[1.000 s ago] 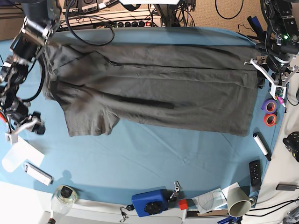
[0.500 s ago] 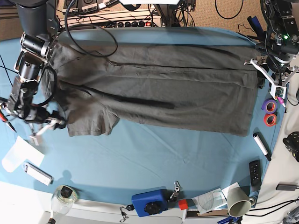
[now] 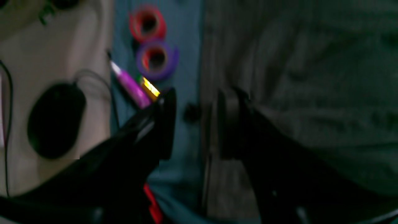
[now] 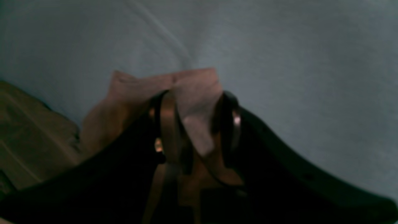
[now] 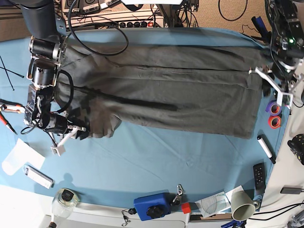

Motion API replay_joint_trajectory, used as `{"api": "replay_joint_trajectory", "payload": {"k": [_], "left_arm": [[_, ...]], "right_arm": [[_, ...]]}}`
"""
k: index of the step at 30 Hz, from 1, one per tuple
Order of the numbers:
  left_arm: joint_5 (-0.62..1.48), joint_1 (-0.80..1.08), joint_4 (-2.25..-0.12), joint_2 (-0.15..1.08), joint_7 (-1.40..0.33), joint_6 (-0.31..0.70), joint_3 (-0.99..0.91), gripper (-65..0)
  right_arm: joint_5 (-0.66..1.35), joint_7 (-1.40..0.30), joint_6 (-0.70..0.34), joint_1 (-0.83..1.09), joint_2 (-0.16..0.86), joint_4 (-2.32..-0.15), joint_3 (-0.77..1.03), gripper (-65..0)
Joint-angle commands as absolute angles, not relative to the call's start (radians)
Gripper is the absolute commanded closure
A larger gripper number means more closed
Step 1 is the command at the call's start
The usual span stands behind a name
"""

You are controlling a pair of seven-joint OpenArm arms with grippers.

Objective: Fold the T-shirt properly
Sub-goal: 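Lower the left gripper and grasp the shirt's other end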

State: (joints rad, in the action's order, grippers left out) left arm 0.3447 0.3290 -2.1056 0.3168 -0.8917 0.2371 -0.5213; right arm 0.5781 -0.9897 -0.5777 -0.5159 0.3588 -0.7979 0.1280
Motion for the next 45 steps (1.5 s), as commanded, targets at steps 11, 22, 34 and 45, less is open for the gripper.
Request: {"api": "replay_joint_trajectory", "payload": {"k": [11,22,34,45], "left_arm": [[0.37,0.078,-1.864,0.352,-0.856,0.237,-0.415,-28.6],[0.314,-0.24,-1.429,0.388,-0.889,0.236,-0.258,-28.6],[0.247,-0.398,-1.133,0.384,-0.867,0.223,-0.216,-28.6],[0.265,-0.419,-1.038,0.35,-0.904,0.233,-0.216,-28.5]], "right_arm": [[0.556,-1.065,-0.577,-0.527,0.361,-0.8,0.125,-20.2],[0.555,-1.065,-0.577,-0.527,0.361,-0.8,0.125,-20.2],[0.556,-1.065,-0.579,-0.527,0.365,-0.8,0.125,-20.2],[0.557,-1.063,-0.579,-0.527,0.366,-0.8,0.125,-20.2]]}}
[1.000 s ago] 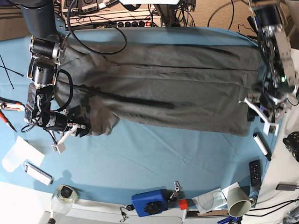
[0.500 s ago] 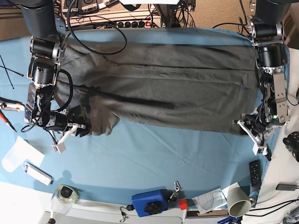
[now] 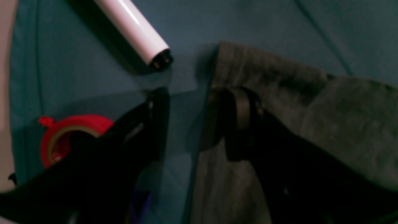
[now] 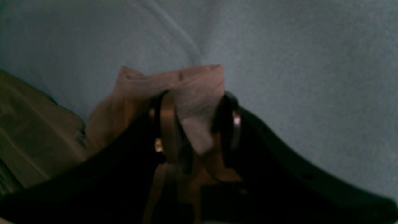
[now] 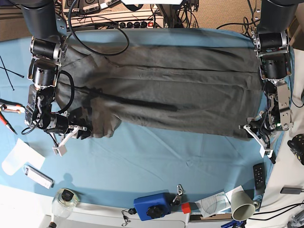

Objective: Fold the T-shirt properly
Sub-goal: 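Lower the left gripper and grasp the shirt's other end, then lift both ends and fold the shirt lengthwise over itself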

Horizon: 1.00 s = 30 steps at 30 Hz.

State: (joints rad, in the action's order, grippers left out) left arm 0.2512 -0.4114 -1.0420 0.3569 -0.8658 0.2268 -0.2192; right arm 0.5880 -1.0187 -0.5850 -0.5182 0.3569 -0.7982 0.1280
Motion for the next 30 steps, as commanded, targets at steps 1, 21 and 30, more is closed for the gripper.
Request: {"api": "replay_joint_trajectory", "payload": {"k": [1,21,30], "left_arm": [[0.272,-0.42,-1.039,0.35,-0.915,0.232,-0.216,-28.5],[0.508,-0.421,-1.039,0.35,-1.028,0.235,-0.216,-7.2],[0.464,-0.432,-1.039,0.352,-1.036,0.209,-0.216,0.0]], "right_arm": [[0.558,-1.063,-0.578,-0.527,0.366,-0.801,0.125,-20.2],[0.559,-1.064,-0.579,-0.53,0.365,-0.801,0.125,-17.1],[0.555,-1.045,-0.579,-0.535,0.366,-0.868,0.125,0.0]]}}
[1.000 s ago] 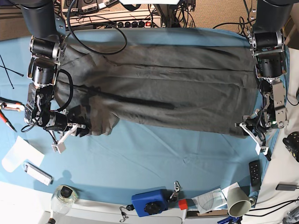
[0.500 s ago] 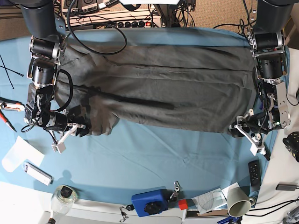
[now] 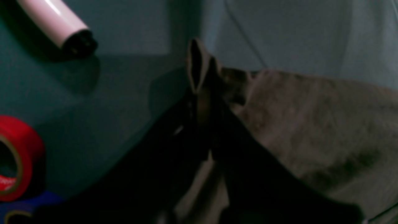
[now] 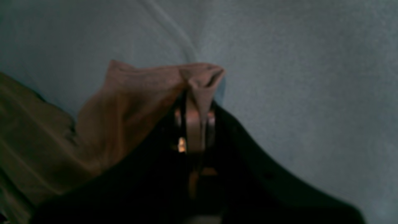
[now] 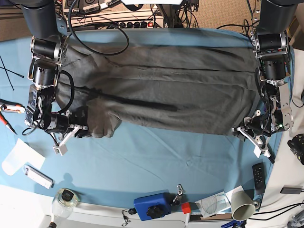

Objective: Fold the T-shirt properly
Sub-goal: 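Lift both ends and fold the shirt lengthwise over itself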

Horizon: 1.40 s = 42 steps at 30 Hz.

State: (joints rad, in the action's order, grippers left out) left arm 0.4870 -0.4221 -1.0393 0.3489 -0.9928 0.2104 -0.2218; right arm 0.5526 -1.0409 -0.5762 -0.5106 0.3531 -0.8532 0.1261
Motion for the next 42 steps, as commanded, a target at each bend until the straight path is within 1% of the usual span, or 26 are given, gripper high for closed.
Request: {"api": "replay_joint_trajectory", "payload": {"k": [1,8,15,18,21,24,26,31,33,36,42], "left_arm": [[0.464,-0.437,-1.039,0.353,-1.044,0.21,-0.216,0.0],[0.479,-0.492,-1.052,0.352,-1.135,0.21,-0.219,0.0],[0.563,-0.498,-1.126,0.364,-1.241,0.21,-0.261,0.0],[0.593,-0.498,-1.135,0.376,-1.257,0.214,-0.298,0.0],[0.648,-0.498,-1.135,0.388,-1.285,0.253,-0.342,0.0],[0.704,-0.496,-1.135,0.393,-1.309,0.29,-0.383,0.0],[0.719,-0.495,-1.134,0.393,-1.321,0.29,-0.398,0.0],[0.736,-0.481,-1.135,0.397,-1.348,0.294,-0.398,0.0],[0.778,-0.469,-1.138,0.404,-1.366,0.334,-0.398,0.0],[0.816,-0.441,-1.153,0.417,-1.374,0.342,-0.398,0.0],[0.823,-0.356,-1.272,0.444,-1.368,0.343,-0.398,0.0]], "right_arm": [[0.555,-1.046,-0.579,-0.535,0.366,-0.892,0.125,0.0],[0.556,-1.07,-0.574,-0.535,0.366,-1.046,0.126,0.0],[0.557,-1.085,-0.559,-0.534,0.376,-1.097,0.126,0.0],[0.561,-1.093,-0.559,-0.532,0.393,-1.121,0.126,0.0],[0.593,-1.107,-0.559,-0.526,0.42,-1.168,0.131,0.0],[0.657,-1.166,-0.558,-0.527,0.435,-1.224,0.16,0.0],[0.68,-1.21,-0.558,-0.527,0.435,-1.252,0.191,0.0],[0.719,-1.269,-0.559,-0.523,0.435,-1.257,0.233,0.0],[0.719,-1.291,-0.559,-0.523,0.439,-1.257,0.234,0.0],[0.728,-1.319,-0.559,-0.522,0.447,-1.257,0.236,0.0],[0.789,-1.341,-0.56,-0.491,0.446,-1.257,0.242,0.0]]}}
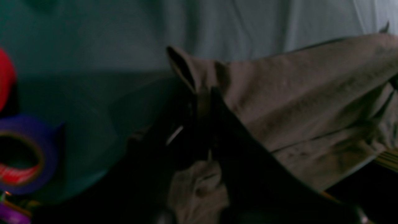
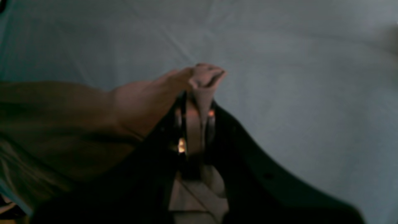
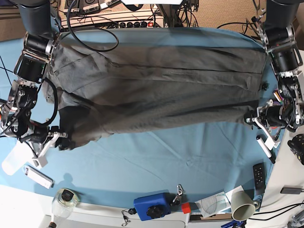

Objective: Fold the T-shirt properly
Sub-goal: 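Lift both ends and fold the shirt lengthwise over itself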

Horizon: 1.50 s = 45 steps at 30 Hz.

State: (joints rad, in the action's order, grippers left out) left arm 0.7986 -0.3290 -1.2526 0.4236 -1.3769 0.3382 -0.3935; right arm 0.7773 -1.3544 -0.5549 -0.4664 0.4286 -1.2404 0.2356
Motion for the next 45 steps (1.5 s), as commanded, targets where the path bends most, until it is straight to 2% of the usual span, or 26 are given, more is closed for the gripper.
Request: {"api": "replay_joint_trajectory", "payload": {"k": [1,8,17,27,34,45], "left_arm": [[0.833,-0.343,-1.297,0.45,-1.365,0.35,-0.398,0.0],[0.868,-0.295,-1.433,0.474,-1.364,0.391,-0.398,0.0],[0.915,-0.207,-1.448,0.511,-1.378,0.394,-0.399,0.0],[0.925,-0.085,-1.58,0.511,-1.367,0.417,-0.527,0.0],[0.966,-0.017,-1.587,0.51,-1.37,0.429,-0.537,0.0],[0.966,-0.01,-1.587,0.51,-1.386,0.429,-0.537,0.0]], "right_arm": [[0.794,-1.348,-0.561,-0.48,0.446,-1.257,0.242,0.0],[0.8,-1.362,-0.561,-0.382,0.446,-1.359,0.265,0.0],[0.831,-1.363,-0.576,-0.271,0.446,-1.47,0.284,0.0],[0.877,-1.396,-0.584,-0.26,0.445,-1.493,0.29,0.0],[0.928,-1.396,-0.606,-0.247,0.446,-1.494,0.349,0.0],[0.926,-1.396,-0.622,-0.03,0.445,-1.692,0.378,0.0]]}}
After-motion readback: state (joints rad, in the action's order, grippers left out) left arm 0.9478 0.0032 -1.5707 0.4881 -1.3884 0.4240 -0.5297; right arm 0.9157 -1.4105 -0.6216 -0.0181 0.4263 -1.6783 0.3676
